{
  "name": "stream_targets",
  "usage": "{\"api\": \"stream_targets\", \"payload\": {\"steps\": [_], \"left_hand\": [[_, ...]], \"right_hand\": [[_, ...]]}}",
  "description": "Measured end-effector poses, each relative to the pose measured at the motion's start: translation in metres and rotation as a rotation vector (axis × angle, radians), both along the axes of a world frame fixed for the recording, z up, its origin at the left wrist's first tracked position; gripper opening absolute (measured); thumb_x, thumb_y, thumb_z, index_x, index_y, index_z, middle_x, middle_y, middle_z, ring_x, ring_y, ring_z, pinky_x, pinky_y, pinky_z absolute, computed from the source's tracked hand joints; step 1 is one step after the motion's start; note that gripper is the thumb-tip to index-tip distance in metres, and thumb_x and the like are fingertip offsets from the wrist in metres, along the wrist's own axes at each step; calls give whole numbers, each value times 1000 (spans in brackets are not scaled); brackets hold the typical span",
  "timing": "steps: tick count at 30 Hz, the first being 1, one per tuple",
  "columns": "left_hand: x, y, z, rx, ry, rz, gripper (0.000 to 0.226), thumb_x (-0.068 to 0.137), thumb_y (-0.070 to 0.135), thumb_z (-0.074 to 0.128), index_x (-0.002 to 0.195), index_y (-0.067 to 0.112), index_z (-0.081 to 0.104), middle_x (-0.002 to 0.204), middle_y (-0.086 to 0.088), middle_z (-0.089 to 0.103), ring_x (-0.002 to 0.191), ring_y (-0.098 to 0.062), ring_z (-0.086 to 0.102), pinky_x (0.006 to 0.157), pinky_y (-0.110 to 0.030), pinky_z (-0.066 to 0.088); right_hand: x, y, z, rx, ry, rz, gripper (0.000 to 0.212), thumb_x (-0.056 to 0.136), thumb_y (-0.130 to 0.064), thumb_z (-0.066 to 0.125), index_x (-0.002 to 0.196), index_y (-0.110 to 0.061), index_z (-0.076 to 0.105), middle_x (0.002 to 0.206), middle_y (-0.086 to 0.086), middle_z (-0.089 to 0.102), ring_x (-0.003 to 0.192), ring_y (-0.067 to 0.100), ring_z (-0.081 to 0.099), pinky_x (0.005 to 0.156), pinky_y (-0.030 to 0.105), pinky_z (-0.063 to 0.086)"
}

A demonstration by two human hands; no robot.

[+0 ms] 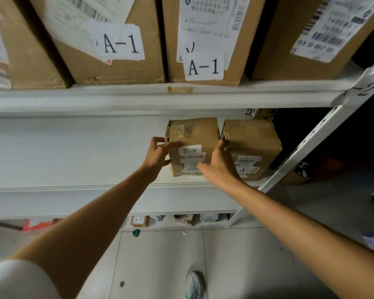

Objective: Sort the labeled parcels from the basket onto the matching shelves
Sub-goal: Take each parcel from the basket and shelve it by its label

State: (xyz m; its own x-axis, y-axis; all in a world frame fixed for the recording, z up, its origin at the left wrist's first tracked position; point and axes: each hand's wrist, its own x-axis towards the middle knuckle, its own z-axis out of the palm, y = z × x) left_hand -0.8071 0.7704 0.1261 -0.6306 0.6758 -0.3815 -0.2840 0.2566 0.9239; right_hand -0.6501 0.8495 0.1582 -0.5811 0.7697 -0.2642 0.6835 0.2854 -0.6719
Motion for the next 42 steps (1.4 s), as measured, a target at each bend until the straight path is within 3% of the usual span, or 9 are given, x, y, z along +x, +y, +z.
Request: {"api": "stream_targets", "payload": {"steps": [3, 5, 7, 9, 12, 22, 33, 39, 42], "left_hand": [[4, 1, 2, -2, 48, -20, 47, 87, 29, 64, 121, 11, 37, 110, -14, 64, 113, -30, 57, 98, -46, 45], [10, -4, 3, -77, 229, -25, 67, 84, 42, 65, 133, 9, 33, 130, -15, 54, 120, -31, 52, 99, -44, 45], [16, -17, 8, -125, 431, -27, 70, 85, 40, 66, 138, 8, 32, 140, -14, 44, 124, -30, 48, 100, -43, 45], [14, -38, 15, -127, 548, -56, 66, 83, 34, 69, 136, 11, 37, 138, -12, 46, 122, -25, 48, 97, -38, 46], [-1, -88, 29, -149, 660, -120, 62, 80, 25, 74, 132, 11, 44, 133, -9, 49, 117, -22, 52, 91, -34, 49], [-44, -376, 75, -598, 899, 180, 53, 78, 23, 73, 125, 10, 53, 121, -6, 60, 106, -23, 58, 88, -34, 49], [58, -678, 110, -955, 727, 690, 51, 77, 29, 73, 120, 10, 55, 114, -7, 61, 103, -23, 59, 88, -37, 51], [152, -768, 101, -1086, 522, 974, 50, 76, 28, 73, 119, 9, 55, 109, -5, 63, 101, -22, 60, 86, -30, 49], [201, -792, 98, -1132, 439, 1143, 51, 74, 31, 73, 119, 12, 55, 109, -5, 64, 100, -23, 62, 86, -37, 51]], "right_hand": [[4, -1, 9, 88, -83, 40, 90, 89, -21, 61, 151, -4, -3, 156, 13, 14, 130, 29, 40, 90, 28, 41], [4, -4, 18, 130, -114, 54, 87, 90, -21, 60, 152, -6, 1, 154, 13, 20, 133, 31, 37, 98, 34, 41], [1, -13, 28, 206, -169, 51, 87, 90, -20, 61, 152, -7, 1, 156, 16, 16, 137, 34, 32, 104, 40, 40], [-7, -23, 33, 371, -227, 70, 84, 86, -19, 65, 149, -7, 11, 156, 19, 11, 138, 37, 27, 106, 45, 38], [-28, -45, 39, 527, -202, 224, 64, 80, -17, 67, 133, -7, 33, 141, 18, 30, 127, 37, 36, 98, 44, 39], [-144, -242, 74, 429, 2, 962, 45, 79, -20, 66, 120, -11, 48, 125, 8, 49, 113, 25, 49, 88, 34, 44], [-186, -572, 101, 456, 215, 1712, 52, 76, -26, 72, 121, -10, 51, 118, 9, 54, 107, 25, 54, 89, 35, 47], [-149, -708, 89, 488, 288, 2143, 61, 71, -33, 74, 123, -12, 50, 118, 8, 54, 101, 25, 52, 85, 38, 48], [-123, -763, 86, 479, 343, 2339, 62, 73, -29, 74, 126, -9, 49, 121, 10, 52, 106, 27, 51, 85, 34, 45]]}}
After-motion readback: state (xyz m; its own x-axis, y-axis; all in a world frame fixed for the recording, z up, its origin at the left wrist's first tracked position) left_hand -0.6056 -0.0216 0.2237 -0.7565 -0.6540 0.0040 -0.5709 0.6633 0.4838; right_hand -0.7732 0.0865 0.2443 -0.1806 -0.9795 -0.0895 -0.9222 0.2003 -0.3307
